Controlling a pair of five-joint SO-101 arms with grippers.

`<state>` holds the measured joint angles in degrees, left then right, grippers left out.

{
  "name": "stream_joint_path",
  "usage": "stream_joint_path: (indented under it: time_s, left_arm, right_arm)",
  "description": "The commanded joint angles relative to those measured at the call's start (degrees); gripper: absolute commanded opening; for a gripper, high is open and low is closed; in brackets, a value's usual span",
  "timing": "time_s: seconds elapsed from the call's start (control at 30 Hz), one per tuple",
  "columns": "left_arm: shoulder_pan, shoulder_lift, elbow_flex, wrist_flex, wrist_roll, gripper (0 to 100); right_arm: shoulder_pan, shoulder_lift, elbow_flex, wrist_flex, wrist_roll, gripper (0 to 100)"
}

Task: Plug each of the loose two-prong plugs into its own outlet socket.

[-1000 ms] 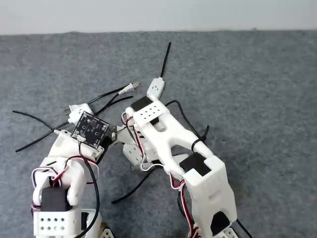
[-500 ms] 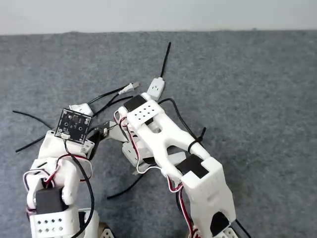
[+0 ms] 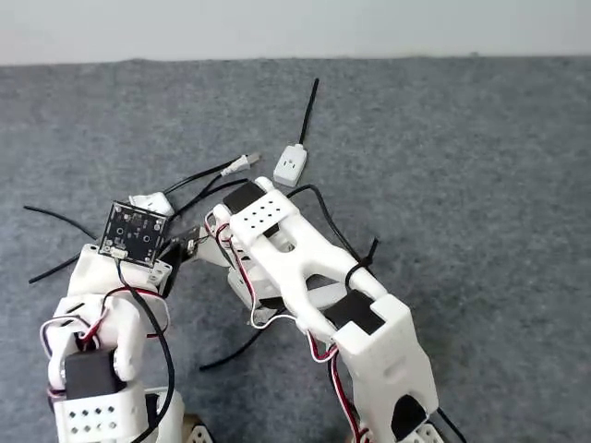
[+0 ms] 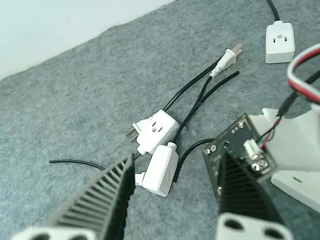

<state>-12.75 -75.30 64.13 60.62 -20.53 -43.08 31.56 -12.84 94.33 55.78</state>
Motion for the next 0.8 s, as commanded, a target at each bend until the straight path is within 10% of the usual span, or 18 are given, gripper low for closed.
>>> stream_joint_path:
  time_s: [0.0,0.5,0.77]
  left_arm:
    - [-0.4,0.1,-3.0,-1.2,-0.5,25]
    - [-4.7,0.1,-3.1,-3.5,-0.3,25]
    - [-4.7,0.1,-3.1,-3.4,-0.3,25]
  right_arm:
    - [-3.4,0.4,-1.7,0.5,-0.2,22.9]
    - [-4.1,3.3,-1.9,-0.1,0.0,21.8]
    - [-4.0,3.5,-1.7,-1.4,-0.1,3.1]
